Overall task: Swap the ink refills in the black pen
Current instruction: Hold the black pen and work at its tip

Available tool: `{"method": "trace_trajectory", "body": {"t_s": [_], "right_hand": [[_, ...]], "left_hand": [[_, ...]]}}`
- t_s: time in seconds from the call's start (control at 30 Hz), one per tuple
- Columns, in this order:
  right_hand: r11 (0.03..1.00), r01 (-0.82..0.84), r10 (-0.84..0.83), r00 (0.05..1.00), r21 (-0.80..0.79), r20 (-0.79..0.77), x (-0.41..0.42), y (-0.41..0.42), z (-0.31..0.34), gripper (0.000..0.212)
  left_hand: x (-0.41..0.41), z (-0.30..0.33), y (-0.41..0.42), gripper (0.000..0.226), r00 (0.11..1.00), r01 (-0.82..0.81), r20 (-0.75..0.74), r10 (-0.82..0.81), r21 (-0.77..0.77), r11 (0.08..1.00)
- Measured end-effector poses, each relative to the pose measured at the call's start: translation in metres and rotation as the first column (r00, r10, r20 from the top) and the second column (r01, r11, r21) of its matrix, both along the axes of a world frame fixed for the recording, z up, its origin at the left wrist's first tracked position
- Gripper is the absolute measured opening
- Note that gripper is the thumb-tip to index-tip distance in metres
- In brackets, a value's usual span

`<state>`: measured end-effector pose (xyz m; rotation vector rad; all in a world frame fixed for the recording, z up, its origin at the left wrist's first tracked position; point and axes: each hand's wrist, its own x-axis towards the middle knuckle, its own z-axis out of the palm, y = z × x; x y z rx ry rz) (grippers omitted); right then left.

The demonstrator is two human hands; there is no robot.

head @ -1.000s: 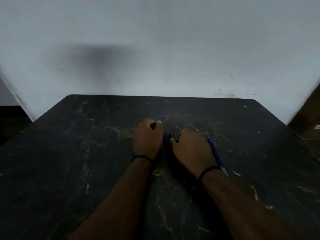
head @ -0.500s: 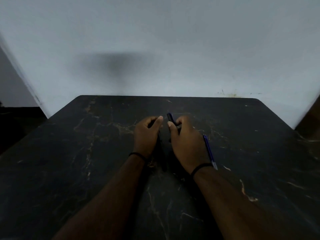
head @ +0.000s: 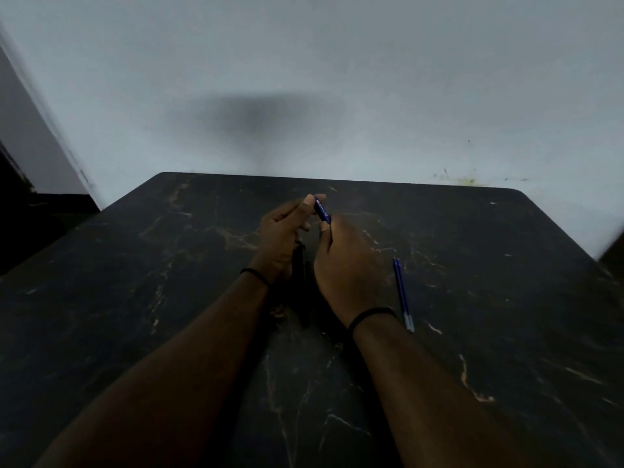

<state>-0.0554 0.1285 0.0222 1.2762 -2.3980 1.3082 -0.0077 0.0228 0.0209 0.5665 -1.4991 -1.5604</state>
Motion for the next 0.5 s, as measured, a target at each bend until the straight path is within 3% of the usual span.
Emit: {"method": "trace_trajectory", "body": {"t_s": [0.23,0.37,0.5], "right_hand": [[0.999,-0.037,0.038,0.999,0.027,-0.015,-0.004,-0.007,-0.009,0.026],[0.997,-0.07,0.07,0.997,0.018,0.009,-0.004,-0.01,-0.011,0.034],[0.997,-0.067,0.065,0.996,0.025,0.065,-0.003,-0.017,-0.014,0.028]], "left_hand": [[0.013,-0.006,-0.013,0.033,0.976,0.216,-0.047,-0.213,0.051,0.975],[0.014,-0.009,-0.018,0.022,0.958,0.28,-0.086,-0.275,0.052,0.959],[0.012,-0.012,-0.022,0.022,0.946,0.31,-0.115,-0.302,0.054,0.949]]}}
